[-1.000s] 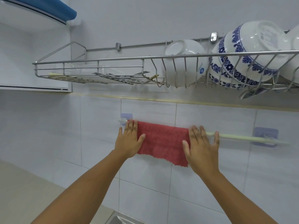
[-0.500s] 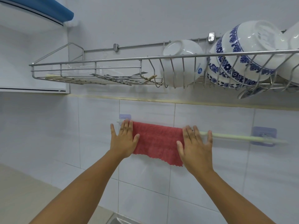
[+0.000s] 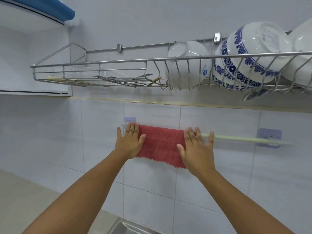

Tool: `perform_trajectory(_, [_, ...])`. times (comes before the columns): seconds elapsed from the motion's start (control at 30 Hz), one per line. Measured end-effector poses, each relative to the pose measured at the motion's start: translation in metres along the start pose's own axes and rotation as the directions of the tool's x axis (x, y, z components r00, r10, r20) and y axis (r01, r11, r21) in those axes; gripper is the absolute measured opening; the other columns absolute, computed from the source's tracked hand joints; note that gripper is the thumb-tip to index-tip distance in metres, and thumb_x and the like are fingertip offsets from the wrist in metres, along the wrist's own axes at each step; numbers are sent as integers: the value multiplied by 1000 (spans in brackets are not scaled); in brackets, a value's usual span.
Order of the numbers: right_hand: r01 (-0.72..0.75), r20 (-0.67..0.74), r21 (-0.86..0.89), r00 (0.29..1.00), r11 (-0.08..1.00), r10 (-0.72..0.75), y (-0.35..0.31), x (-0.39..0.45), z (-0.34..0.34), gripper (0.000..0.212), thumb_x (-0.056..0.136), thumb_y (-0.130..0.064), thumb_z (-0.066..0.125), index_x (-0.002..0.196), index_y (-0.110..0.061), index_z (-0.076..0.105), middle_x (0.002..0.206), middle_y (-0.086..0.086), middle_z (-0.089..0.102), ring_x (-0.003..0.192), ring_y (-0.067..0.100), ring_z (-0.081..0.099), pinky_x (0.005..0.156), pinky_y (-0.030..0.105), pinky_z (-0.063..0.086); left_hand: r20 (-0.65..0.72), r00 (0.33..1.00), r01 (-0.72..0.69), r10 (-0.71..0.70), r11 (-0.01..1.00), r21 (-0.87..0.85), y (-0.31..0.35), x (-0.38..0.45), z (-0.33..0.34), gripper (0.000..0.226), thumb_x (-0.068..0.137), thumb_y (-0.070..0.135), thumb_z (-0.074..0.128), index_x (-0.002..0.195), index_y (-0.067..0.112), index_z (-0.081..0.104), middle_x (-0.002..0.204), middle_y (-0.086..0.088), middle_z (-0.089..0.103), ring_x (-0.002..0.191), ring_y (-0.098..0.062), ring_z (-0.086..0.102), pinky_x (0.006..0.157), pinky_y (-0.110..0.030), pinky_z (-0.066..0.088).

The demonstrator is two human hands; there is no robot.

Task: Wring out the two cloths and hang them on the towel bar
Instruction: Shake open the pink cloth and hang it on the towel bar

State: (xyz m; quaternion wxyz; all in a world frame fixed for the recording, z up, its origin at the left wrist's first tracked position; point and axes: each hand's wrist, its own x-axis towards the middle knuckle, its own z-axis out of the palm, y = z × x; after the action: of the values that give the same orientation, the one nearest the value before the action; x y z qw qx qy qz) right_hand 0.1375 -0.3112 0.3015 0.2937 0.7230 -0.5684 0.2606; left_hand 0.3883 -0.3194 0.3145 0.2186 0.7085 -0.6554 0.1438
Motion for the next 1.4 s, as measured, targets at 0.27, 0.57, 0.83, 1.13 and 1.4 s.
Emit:
perform_trajectory(0.27, [13,68,-7,998,1000,-13,2,6,-6,79,88,-53,-7,154,-15,14,162,2,17,151,22,5,114,60,-12,35,999,0,-1,1000,16,-3,2,-6,66,100,50,9,152,14,-9,163,-6,-9,150,-17,-10,119,-53,-9])
perform_trajectory(0.57, [71,204,195,973,978,-112,6,-33,-23,61,101,-47,21,153,-15,17,163,2,11,151,20,-2,122,43,-1,19,999,-27,29,997,-75,22,-49,-2,68,99,53,13,154,13,3,163,-9,3,151,-22,3,122,-46,1])
perform_trajectory(0.83, [67,492,183,858,981,-150,31,-143,-16,60,102,-45,23,153,-14,21,162,5,14,150,24,7,121,43,6,254,963,-84,88,996,-28,61,-156,35,66,101,48,18,153,10,5,162,-13,2,150,-27,3,120,-51,2])
perform_trajectory(1.13, [37,705,124,700,992,-114,71,-277,-2,58,101,-43,28,151,-13,24,160,9,22,145,30,23,119,44,18,496,850,-172,177,983,-57,138,-259,97,64,102,47,19,154,13,1,163,-10,-4,150,-26,-1,121,-50,-1])
perform_trajectory(1.4, [-68,769,112,638,991,-44,122,-351,0,43,93,-39,44,127,-12,51,131,10,54,120,34,50,100,47,41,595,758,-248,268,962,-116,211,-324,146,65,100,43,33,152,11,12,162,-11,12,149,-25,10,120,-47,8])
